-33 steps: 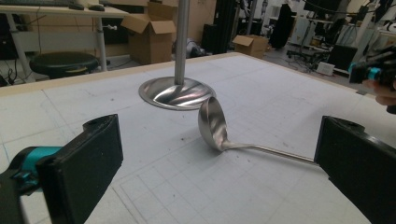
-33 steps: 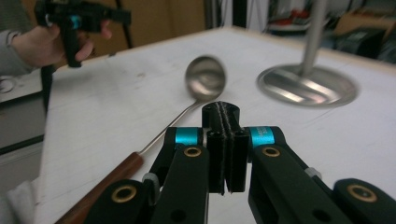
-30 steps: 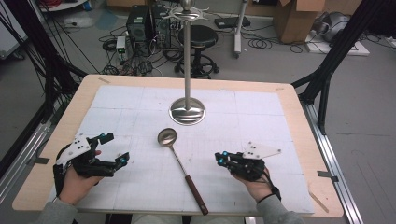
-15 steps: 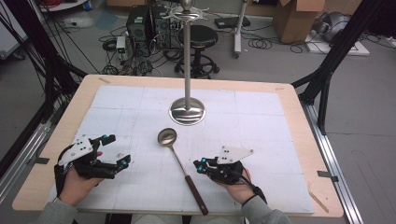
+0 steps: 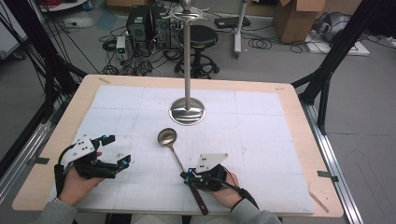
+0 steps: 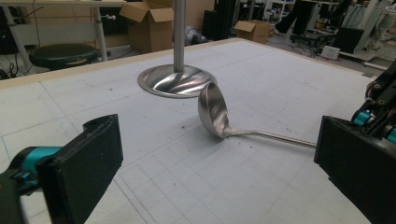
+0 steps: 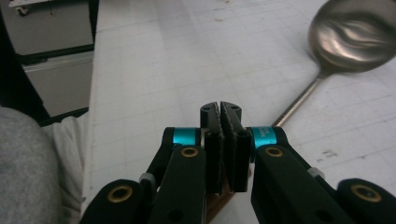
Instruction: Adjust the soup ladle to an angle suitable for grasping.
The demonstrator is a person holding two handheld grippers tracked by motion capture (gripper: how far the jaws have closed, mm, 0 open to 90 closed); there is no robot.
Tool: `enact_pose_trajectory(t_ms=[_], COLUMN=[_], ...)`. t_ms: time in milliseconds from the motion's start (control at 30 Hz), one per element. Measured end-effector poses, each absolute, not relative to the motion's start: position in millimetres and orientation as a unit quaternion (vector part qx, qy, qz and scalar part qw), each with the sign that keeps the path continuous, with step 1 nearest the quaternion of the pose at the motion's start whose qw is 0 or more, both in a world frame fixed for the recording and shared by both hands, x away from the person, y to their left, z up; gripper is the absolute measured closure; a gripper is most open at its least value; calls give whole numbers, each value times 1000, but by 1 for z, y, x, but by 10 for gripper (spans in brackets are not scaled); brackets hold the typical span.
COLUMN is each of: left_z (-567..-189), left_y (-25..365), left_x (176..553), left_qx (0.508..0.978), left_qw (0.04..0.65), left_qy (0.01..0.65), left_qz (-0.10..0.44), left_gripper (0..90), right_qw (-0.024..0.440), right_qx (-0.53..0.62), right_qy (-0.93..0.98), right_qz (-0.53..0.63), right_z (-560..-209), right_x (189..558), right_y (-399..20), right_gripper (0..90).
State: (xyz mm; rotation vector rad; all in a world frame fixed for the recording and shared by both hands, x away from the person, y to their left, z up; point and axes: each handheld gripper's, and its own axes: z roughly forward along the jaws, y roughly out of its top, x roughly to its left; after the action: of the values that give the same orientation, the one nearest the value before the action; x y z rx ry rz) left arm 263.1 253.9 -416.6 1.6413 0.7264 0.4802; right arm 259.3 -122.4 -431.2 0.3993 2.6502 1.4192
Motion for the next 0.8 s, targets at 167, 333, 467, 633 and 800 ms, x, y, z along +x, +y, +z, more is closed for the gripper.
enact_pose_trajectory(t_ms=[167, 333, 467, 633, 800], left_z=[-417, -417, -416, -417, -417], left_y=[254, 254, 255, 254, 254], left_x=[263, 263, 263, 263, 263], left_qx=[709, 709, 708, 710, 710], left_qw=[600, 600, 600, 599, 598], left_qy=[310, 312, 311, 312, 313], left_qz=[203, 202, 203, 201, 200], left_gripper=[17, 17, 17, 17, 17], right_qw=[42, 48, 37, 23, 14], right_qx=[132, 126, 122, 117, 102], right_qy=[886, 890, 895, 902, 912], right_qz=[442, 436, 427, 415, 397], right_z=[-433, -432, -434, -437, -440], right_x=[258, 258, 257, 256, 253], right_y=[-119, -117, -114, -109, -105], right_gripper=[894, 900, 900, 900, 900])
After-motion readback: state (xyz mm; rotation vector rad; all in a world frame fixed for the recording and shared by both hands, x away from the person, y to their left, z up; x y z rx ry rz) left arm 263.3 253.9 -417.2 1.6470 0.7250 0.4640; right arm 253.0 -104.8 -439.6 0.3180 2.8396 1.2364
